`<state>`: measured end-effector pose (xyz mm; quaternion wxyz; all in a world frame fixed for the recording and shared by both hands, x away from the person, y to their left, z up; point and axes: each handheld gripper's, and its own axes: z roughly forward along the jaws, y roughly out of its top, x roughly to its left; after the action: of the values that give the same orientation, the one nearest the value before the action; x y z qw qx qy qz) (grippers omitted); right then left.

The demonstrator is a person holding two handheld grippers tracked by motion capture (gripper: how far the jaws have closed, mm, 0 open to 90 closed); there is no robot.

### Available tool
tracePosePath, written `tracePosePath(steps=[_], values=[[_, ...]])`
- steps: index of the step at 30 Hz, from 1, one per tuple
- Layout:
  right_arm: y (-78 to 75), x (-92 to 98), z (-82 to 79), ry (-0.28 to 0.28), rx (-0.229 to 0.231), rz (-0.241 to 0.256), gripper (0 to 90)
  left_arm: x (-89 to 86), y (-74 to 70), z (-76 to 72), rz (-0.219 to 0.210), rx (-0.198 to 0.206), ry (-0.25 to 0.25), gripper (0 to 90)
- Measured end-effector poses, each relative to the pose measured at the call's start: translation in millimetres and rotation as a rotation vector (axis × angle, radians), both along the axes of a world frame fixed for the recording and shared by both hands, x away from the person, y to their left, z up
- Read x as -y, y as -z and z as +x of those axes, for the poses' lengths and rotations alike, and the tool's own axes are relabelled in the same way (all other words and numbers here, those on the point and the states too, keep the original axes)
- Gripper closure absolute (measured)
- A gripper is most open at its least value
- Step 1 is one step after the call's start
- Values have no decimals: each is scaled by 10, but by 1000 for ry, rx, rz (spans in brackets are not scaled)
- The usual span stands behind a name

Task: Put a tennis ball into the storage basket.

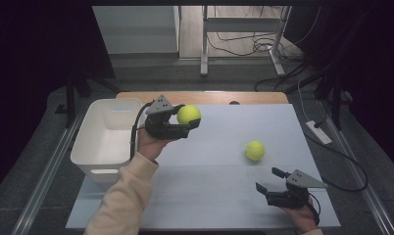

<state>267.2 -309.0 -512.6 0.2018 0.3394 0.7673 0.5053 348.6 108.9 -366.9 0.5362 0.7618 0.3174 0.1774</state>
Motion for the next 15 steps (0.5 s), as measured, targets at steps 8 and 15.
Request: tracePosePath(steps=[8, 15], values=[[-1, 0, 1, -1, 0, -1, 133, -52, -20, 31, -6, 1, -17, 267], [-1, -1, 2, -1, 0, 0, 133, -112, -50, 49, -5, 3, -39, 267]])
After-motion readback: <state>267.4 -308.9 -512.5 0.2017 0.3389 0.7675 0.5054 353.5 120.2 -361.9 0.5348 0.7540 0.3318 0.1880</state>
